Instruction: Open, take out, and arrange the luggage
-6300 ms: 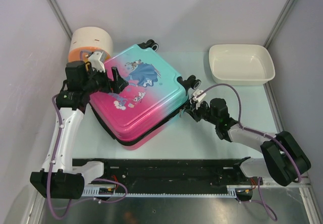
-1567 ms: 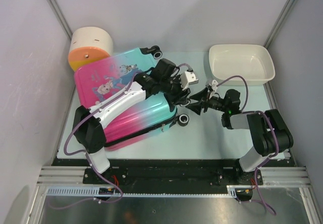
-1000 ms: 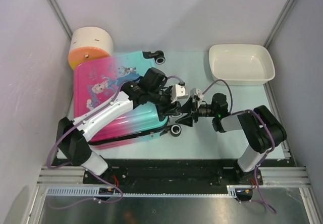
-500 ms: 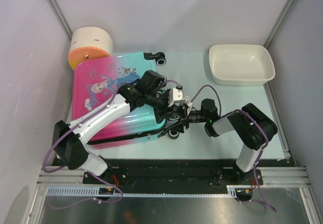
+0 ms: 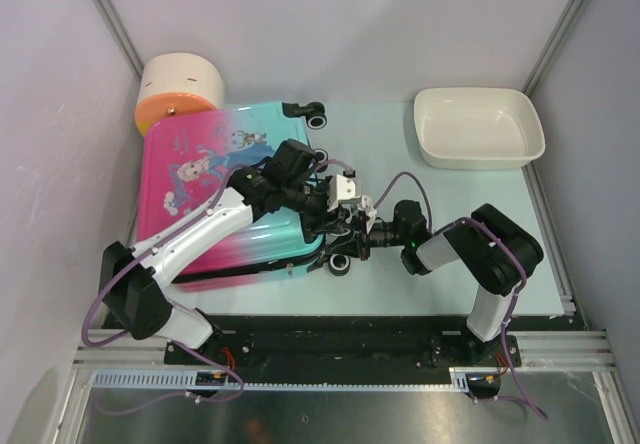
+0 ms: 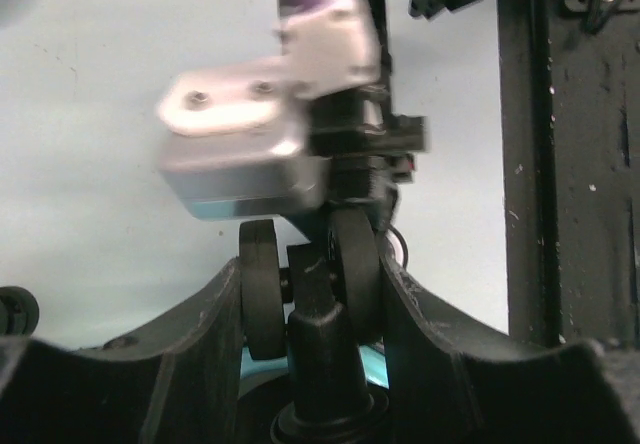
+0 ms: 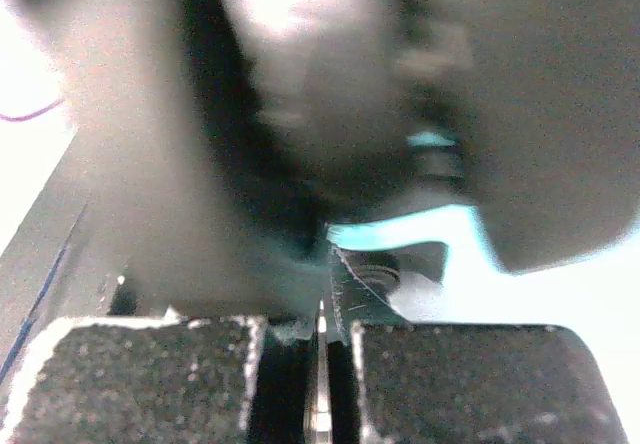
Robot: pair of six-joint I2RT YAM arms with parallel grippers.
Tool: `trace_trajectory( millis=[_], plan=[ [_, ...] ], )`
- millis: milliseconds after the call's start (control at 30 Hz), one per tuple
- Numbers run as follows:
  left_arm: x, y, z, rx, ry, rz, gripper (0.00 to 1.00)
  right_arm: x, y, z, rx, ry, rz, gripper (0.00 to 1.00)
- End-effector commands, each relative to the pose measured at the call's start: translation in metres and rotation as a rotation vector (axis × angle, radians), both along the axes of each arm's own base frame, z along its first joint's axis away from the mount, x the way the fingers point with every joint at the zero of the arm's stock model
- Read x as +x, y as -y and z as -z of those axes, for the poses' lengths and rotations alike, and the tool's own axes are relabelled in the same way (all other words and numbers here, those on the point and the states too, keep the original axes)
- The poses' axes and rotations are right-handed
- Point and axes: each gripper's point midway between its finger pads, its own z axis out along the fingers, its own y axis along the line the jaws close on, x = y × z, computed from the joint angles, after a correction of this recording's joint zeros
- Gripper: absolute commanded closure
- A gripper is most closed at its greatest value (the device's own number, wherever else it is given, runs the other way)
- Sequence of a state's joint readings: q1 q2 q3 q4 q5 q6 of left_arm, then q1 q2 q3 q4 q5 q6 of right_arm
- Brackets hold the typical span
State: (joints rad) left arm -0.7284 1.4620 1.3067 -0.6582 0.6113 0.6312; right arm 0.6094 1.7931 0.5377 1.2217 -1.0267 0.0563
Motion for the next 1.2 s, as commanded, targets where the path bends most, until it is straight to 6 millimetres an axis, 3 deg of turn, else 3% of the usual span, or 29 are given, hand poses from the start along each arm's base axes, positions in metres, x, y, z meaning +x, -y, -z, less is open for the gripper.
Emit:
trace_trajectory(
  millis=[0, 167, 200, 233, 533, 900, 1167],
  plan=[
    [-0.054, -0.006, -0.001, -0.033, -0.167, 0.135, 1.0, 0.05, 0.0, -0.007, 0.021, -0.043, 0.245, 1.0],
    [-0.059, -0.009, 0.002, -0.03, -0.169, 0.144, 1.0, 0.056, 0.006, -0.006, 0.016, -0.086, 0.275, 1.0],
    [-0.059, -0.009, 0.002, -0.031, -0.17, 0.145, 1.0, 0.053, 0.006, -0.004, 0.008, -0.093, 0.254, 0.93],
    [-0.059, -0.009, 0.002, -0.033, -0.172, 0.147, 1.0, 0.052, 0.006, -0.003, 0.006, -0.091, 0.245, 0.7],
    [-0.062, -0.009, -0.004, -0.052, -0.17, 0.159, 1.0, 0.03, -0.002, -0.004, 0.019, 0.003, 0.113, 0.44],
    [-0.066, -0.006, -0.021, -0.093, -0.164, 0.17, 1.0, 0.02, -0.015, -0.016, 0.077, 0.022, 0.093, 0.45],
    [-0.058, -0.005, -0.031, -0.118, -0.188, 0.143, 1.0, 0.009, -0.023, -0.017, 0.09, -0.012, 0.096, 0.54]
  ],
)
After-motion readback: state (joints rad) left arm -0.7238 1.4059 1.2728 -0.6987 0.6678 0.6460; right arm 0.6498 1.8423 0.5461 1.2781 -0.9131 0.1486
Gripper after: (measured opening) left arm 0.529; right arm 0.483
